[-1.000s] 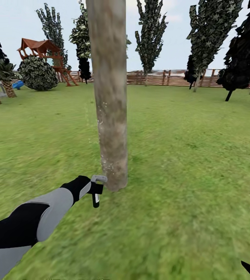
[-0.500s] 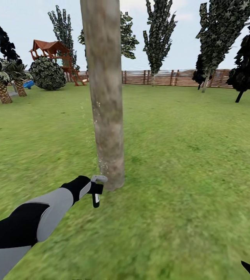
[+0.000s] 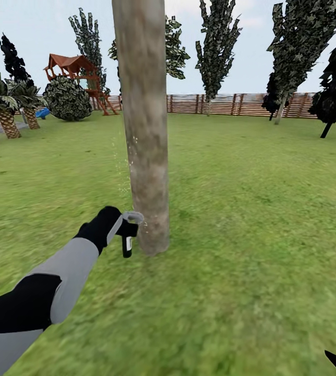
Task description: In the garden, pick up the pesticide atomizer on the floor and spray pesticide onto both trees until each tree trunk is fully covered.
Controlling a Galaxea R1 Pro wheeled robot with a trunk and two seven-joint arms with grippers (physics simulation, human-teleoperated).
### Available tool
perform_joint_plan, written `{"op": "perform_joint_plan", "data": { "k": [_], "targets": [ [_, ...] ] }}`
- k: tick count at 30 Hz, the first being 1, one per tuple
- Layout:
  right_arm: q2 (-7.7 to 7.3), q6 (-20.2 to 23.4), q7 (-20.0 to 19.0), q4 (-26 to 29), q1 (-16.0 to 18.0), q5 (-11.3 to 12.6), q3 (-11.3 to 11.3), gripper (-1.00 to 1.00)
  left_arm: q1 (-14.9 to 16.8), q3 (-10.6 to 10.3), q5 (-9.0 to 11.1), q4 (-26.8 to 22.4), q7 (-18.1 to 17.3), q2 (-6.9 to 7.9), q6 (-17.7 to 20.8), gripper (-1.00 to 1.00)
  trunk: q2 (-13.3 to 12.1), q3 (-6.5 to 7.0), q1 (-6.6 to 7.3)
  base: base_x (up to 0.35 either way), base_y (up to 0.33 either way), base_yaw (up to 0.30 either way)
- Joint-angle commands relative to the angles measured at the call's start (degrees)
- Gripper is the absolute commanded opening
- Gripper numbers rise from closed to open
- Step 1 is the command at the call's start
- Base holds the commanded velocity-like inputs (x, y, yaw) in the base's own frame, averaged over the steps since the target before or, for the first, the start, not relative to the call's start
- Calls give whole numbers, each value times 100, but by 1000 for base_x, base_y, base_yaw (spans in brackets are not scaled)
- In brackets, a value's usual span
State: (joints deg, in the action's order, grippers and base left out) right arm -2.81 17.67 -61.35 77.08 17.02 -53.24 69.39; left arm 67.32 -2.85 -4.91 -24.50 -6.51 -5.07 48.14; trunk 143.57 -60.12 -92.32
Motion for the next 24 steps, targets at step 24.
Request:
{"op": "perform_joint_plan", "data": {
  "k": [24],
  "targets": [
    [-35,-1,9,0,2,6,9,100,1622,5,-384,8,-13,-11,891,-100,0,0,0,0,0,-45]
  ]
}}
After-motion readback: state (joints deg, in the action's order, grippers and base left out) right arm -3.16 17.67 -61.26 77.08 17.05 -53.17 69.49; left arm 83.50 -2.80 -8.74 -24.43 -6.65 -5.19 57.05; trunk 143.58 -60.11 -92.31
